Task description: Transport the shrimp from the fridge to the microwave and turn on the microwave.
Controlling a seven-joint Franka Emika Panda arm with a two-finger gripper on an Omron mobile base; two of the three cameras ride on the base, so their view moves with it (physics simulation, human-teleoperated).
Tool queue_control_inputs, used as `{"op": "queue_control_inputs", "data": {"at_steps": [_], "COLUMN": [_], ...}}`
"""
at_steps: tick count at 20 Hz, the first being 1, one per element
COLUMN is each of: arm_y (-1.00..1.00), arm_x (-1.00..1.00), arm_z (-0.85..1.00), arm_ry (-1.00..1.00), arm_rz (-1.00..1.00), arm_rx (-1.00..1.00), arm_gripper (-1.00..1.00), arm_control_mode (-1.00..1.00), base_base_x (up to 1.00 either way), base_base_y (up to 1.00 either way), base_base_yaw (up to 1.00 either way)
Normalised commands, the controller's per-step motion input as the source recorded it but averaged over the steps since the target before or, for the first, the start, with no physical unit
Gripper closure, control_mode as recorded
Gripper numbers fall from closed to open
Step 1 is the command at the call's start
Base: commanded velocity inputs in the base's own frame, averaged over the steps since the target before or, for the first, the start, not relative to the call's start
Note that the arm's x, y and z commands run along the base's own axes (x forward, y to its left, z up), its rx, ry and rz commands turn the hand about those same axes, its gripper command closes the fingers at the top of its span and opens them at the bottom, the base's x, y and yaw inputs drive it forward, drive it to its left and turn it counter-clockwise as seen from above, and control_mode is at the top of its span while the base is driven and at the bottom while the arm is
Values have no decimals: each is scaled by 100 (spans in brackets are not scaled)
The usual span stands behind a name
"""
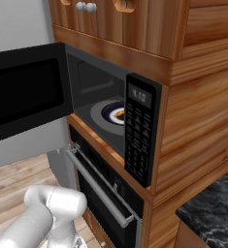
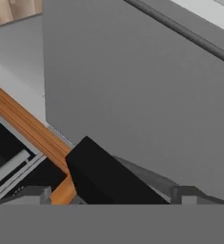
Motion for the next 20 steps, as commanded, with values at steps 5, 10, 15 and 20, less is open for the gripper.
{"op": "queue_control_inputs", "data": {"at_steps": [5, 10, 15, 20], "arm_y": [4, 11, 28, 33], "arm_x": [31, 33, 36, 30], "arm_z": [-24, -18, -28, -27], "arm_ry": [0, 0, 0, 0], "arm_rz": [1, 1, 2, 2], "arm_rx": [0, 0, 0, 0], "arm_gripper": [-100, -100, -100, -100], "arm_control_mode": [-100, -100, -100, -100], "base_base_x": [0, 0, 0, 0], "base_base_y": [0, 0, 0, 0], "base_base_yaw": [0, 0, 0, 0]}}
